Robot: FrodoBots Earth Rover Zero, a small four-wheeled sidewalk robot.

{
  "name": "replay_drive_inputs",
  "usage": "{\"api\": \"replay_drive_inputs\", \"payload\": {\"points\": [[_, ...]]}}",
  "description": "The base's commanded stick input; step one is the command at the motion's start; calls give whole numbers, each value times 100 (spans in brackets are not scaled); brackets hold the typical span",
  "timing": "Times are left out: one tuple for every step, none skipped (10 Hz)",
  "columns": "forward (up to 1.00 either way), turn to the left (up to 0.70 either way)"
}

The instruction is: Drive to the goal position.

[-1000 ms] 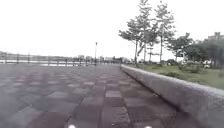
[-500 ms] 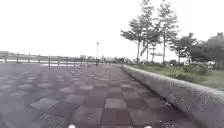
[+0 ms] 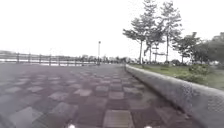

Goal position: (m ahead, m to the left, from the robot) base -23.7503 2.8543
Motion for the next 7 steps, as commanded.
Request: {"api": "replay_drive_inputs", "payload": {"points": [[85, 0], [85, 0], [85, 0], [85, 0], [39, 0], [0, 0], [0, 0]]}}
